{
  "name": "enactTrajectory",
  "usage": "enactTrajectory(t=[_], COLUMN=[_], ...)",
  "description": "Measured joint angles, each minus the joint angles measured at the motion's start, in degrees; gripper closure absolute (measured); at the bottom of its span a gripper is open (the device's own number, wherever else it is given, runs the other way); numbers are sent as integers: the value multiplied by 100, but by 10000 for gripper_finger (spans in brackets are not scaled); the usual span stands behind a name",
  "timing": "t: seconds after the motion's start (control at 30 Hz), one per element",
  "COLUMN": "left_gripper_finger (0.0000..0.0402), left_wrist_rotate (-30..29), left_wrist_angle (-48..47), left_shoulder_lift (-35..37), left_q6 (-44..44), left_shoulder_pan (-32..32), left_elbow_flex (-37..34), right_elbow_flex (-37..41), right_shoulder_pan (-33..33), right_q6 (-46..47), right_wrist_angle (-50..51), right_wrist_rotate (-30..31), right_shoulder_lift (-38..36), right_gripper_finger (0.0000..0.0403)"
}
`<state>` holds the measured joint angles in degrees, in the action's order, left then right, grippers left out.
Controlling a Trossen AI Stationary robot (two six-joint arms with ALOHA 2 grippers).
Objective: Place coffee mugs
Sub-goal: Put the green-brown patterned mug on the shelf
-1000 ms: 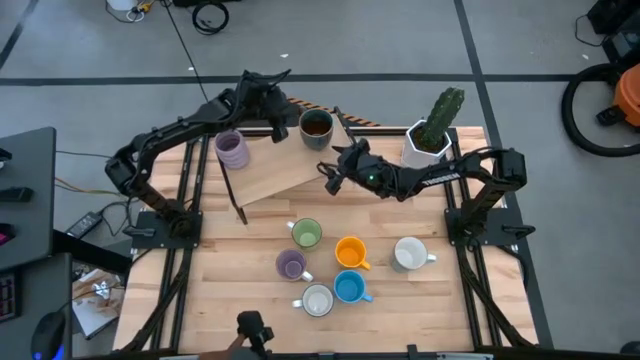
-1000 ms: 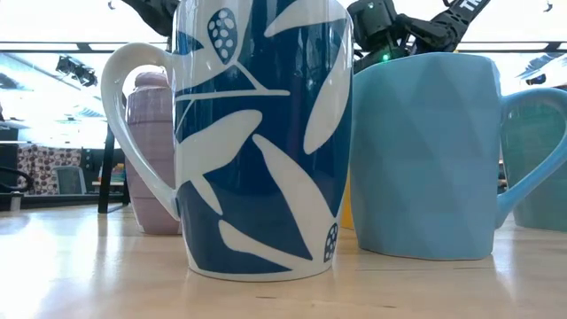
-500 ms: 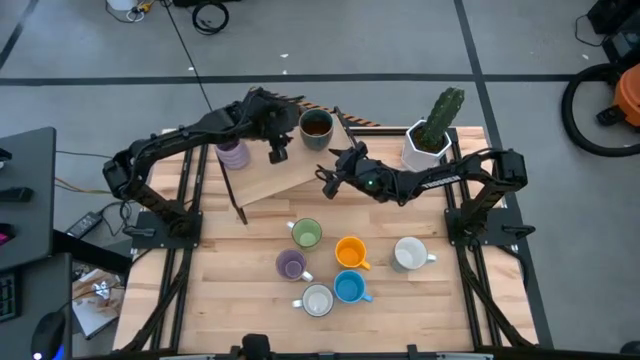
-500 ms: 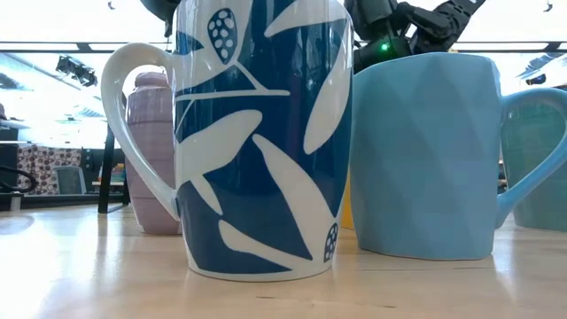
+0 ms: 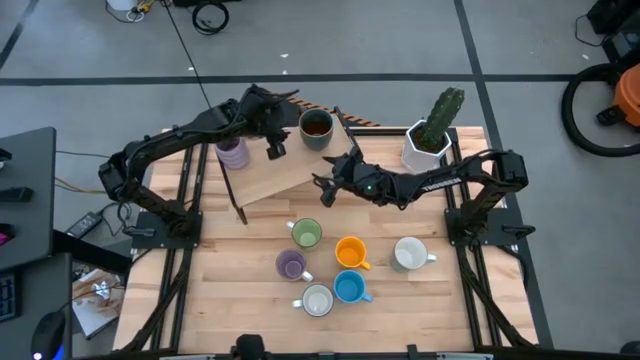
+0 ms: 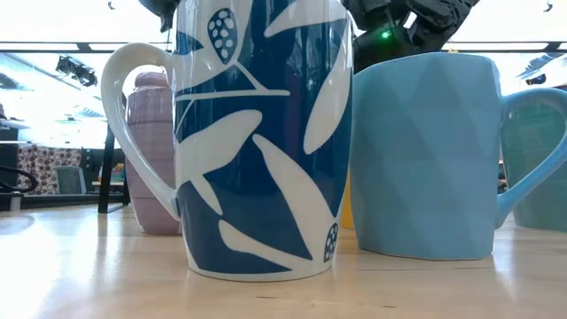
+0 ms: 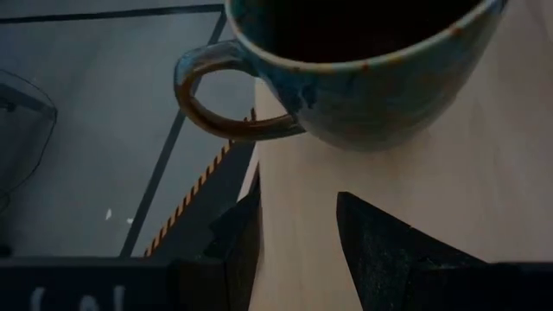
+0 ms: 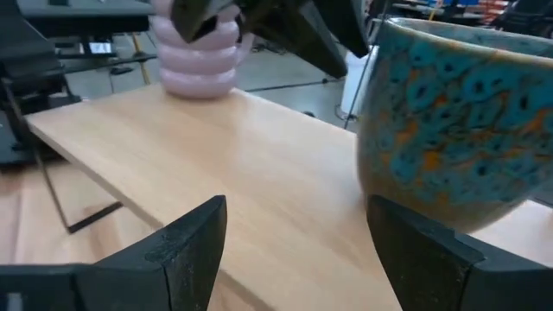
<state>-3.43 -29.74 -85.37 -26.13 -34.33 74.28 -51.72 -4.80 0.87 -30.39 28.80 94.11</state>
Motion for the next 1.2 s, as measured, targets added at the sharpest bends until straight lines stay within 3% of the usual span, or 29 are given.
enactTrajectory(t=[0.2,0.77,1.2], left_gripper_finger=[242,242,242], left_wrist_rotate=[5,4,206], left_wrist_angle=[234,96,513], left_shoulder_lift=[1,1,-1], left_q6=[74,89,105], left_shoulder_pan=[4,0,0], left_elbow_flex=[0,0,0], right_elbow_flex=[2,11,6], right_shoulder_pan=[71,-27,-449], right_q6=[-132,-211,-402], right_wrist_angle=[-460,-583,-730], right_wrist_rotate=[-10,-188,-347], right_shoulder_lift=[50,260,404], right_gripper_finger=[118,118,118])
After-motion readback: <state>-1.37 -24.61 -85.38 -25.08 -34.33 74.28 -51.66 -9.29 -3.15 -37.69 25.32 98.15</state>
